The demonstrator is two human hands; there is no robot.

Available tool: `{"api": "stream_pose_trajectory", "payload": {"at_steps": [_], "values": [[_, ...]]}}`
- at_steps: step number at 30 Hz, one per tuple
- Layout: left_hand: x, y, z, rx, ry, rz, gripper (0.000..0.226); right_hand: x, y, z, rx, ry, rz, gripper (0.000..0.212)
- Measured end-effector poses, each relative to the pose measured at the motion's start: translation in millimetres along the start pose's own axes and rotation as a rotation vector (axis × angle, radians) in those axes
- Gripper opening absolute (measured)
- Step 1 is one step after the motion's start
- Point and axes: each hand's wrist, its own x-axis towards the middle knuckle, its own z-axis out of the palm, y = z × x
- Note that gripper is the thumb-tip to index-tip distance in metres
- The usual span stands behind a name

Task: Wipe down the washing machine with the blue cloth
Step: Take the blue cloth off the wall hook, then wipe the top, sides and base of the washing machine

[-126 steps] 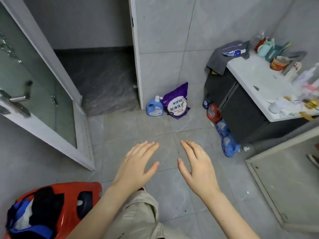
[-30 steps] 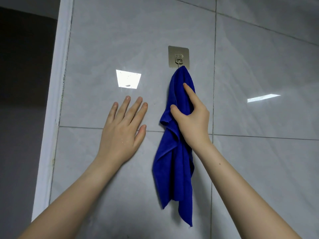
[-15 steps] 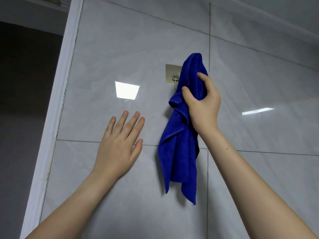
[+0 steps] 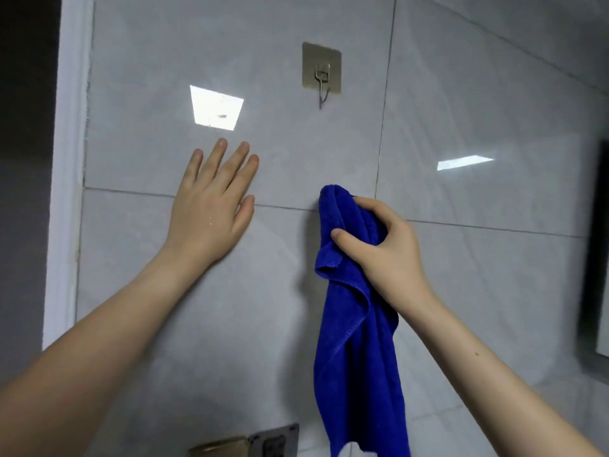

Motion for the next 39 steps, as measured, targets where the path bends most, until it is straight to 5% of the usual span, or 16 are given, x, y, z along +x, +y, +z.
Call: {"api": "stream_pose_trajectory", "payload": {"at_steps": [6,17,22,29,39], "values": [[-52,6,-3,-0.09,-0.03,0.013,0.053,-70,19,-5,-0.074,-0.027,0.073,0.058],[-233,51,-11,-0.29,-0.321,-0.013,0.051,-222,49,17,-0.066,0.011,0.423,0.042],[-290,97,-62,-0.663,-0.468,-0.199,0.038,-302,41,16,-0.067,0.073,0.556,0.041],[-311,173,-133,-0.905,-0.572,-0.184,0.038,-382,-5,-29,-0.172,0.24,0.638,0.045],[-384,333,-292,-1.265,-0.898,0.096,0.048,-564,-147,-143,-0.477,0.571,0.917,0.047]]}}
